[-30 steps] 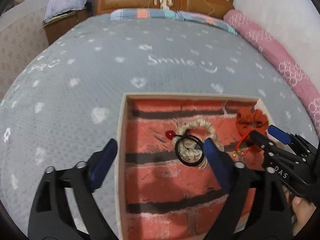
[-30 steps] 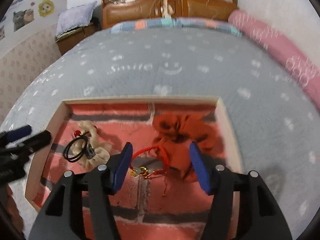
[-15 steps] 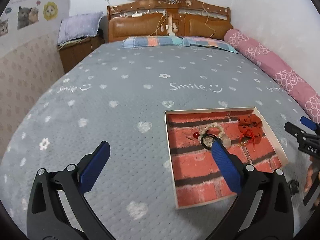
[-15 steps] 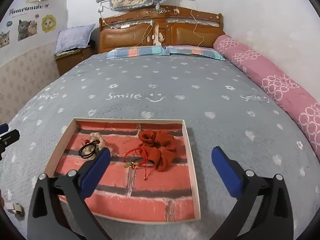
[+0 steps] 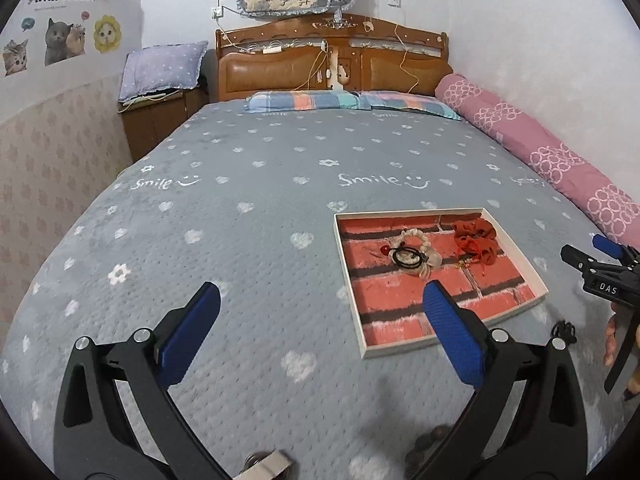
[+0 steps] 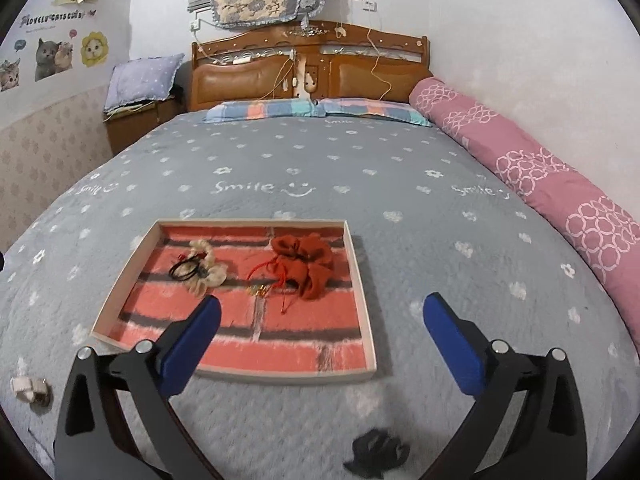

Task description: Organize jewelry

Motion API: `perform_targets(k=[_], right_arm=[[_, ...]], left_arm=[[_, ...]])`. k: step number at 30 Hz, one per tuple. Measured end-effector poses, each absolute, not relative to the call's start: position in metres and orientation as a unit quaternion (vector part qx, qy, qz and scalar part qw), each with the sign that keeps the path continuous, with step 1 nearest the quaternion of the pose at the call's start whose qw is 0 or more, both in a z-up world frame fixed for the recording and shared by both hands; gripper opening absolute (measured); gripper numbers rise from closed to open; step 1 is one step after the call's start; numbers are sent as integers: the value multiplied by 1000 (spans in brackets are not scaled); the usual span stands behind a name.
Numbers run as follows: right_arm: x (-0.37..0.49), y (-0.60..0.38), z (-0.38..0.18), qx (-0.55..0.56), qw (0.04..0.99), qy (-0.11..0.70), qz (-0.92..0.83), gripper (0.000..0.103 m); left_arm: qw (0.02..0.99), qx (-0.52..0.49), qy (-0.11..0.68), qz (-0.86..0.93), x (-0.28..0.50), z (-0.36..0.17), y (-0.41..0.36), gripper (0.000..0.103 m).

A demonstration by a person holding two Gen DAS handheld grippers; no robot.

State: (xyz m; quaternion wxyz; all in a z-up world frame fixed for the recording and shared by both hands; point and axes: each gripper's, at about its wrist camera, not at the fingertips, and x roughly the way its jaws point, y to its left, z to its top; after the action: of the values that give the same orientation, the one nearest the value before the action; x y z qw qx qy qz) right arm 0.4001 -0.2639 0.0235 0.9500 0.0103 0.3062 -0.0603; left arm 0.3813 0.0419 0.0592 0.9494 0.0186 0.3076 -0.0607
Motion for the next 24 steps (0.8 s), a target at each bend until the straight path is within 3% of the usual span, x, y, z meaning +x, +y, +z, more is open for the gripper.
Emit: perform_targets(k=[10, 24], right_arm=[[332, -247, 11, 40, 955, 292, -38, 99], [257, -220, -50, 47, 948, 313, -43, 99]], left_arm=[[954, 37, 294, -39, 325, 37, 60, 98], [952, 11, 306, -23, 261, -15, 95, 98]])
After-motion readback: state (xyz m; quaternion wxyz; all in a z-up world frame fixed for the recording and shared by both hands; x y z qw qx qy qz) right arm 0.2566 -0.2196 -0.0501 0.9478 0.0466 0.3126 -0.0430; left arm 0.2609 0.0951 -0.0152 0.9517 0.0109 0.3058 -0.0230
